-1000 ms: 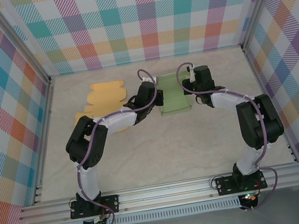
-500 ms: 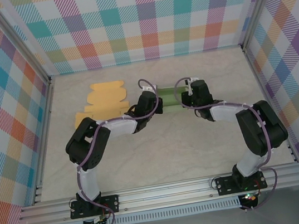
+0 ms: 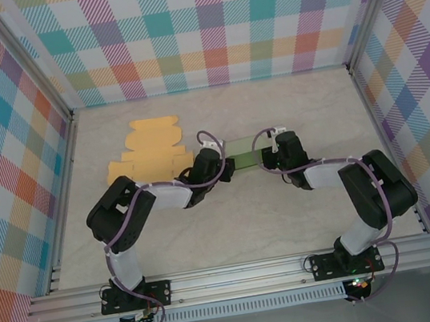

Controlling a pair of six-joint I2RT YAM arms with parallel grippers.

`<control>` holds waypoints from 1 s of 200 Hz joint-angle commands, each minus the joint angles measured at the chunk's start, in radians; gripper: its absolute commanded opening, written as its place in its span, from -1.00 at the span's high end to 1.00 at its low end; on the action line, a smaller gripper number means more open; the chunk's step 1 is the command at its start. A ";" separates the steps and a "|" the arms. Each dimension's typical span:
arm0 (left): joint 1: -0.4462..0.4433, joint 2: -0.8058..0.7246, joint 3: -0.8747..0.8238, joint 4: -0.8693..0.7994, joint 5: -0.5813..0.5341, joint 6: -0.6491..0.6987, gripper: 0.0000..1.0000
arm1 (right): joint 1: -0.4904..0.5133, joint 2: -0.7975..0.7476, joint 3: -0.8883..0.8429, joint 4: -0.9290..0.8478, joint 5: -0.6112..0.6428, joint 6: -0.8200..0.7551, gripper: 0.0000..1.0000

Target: Fold the paper box

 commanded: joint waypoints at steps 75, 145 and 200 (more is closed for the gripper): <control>-0.044 -0.144 -0.128 -0.006 -0.034 0.005 -0.39 | 0.019 -0.061 -0.014 0.000 -0.001 0.011 0.57; -0.140 -0.226 -0.201 -0.042 -0.139 -0.017 -0.51 | 0.029 -0.111 -0.037 -0.028 0.019 0.001 0.52; -0.202 -0.470 -0.244 -0.138 -0.197 -0.021 -0.49 | 0.028 -0.123 -0.039 -0.036 0.025 -0.012 0.52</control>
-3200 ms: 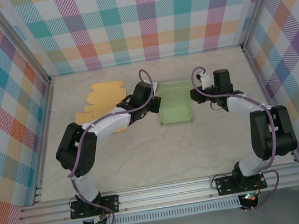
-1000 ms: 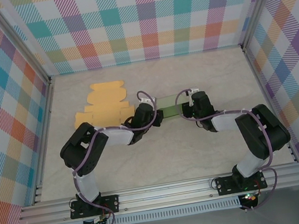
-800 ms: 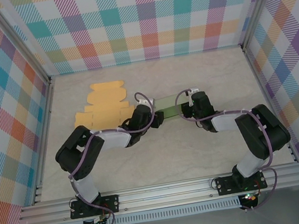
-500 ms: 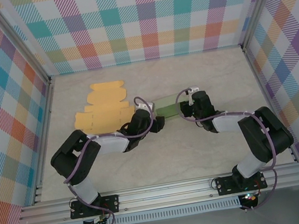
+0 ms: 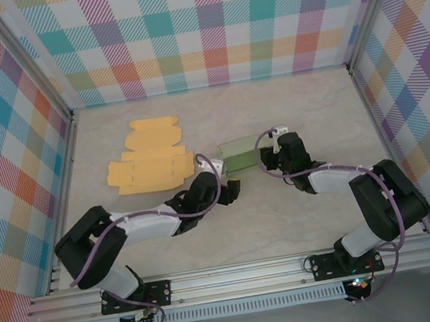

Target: Fold the paper box

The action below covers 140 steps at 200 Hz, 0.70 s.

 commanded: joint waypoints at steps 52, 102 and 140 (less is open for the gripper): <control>-0.016 -0.296 0.054 -0.136 -0.127 0.072 -0.38 | 0.006 -0.013 -0.003 -0.002 0.006 -0.012 0.52; 0.093 -0.064 0.381 -0.355 -0.127 0.089 -0.34 | 0.006 -0.019 0.000 -0.013 -0.003 -0.013 0.51; 0.156 0.200 0.612 -0.468 -0.075 0.079 -0.21 | 0.009 -0.042 -0.001 -0.042 -0.008 -0.011 0.50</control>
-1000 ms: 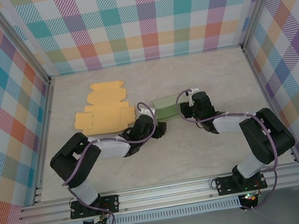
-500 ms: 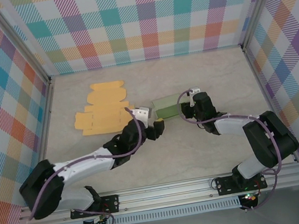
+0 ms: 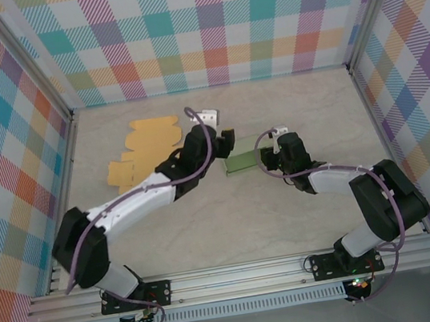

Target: Fold the paper box

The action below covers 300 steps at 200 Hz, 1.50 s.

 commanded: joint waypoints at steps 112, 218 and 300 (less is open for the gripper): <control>0.038 0.343 0.059 -0.068 0.106 -0.029 -0.03 | 0.015 -0.419 0.032 -0.516 0.007 0.076 -0.07; 0.037 0.292 -0.012 -0.029 0.121 -0.028 -0.05 | 0.004 -0.149 0.344 -0.718 -0.001 0.033 -0.45; 0.089 0.203 0.047 -0.210 0.020 -0.068 -0.15 | -0.140 0.063 0.490 -0.705 -0.342 -0.039 -0.62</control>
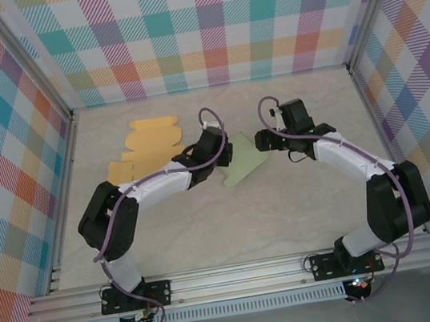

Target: Fold the paper box

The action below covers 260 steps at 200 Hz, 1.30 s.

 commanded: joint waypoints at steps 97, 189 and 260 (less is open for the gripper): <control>0.109 0.129 0.030 -0.035 0.204 -0.087 -0.04 | -0.068 0.403 0.252 -0.020 -0.351 -0.099 -0.53; 0.161 0.213 0.042 -0.042 0.305 -0.020 0.39 | -0.075 0.328 0.099 0.007 -0.370 0.001 -0.53; 0.235 0.295 0.135 -0.110 0.481 0.069 0.44 | -0.164 0.331 0.009 0.207 -0.614 0.141 -0.61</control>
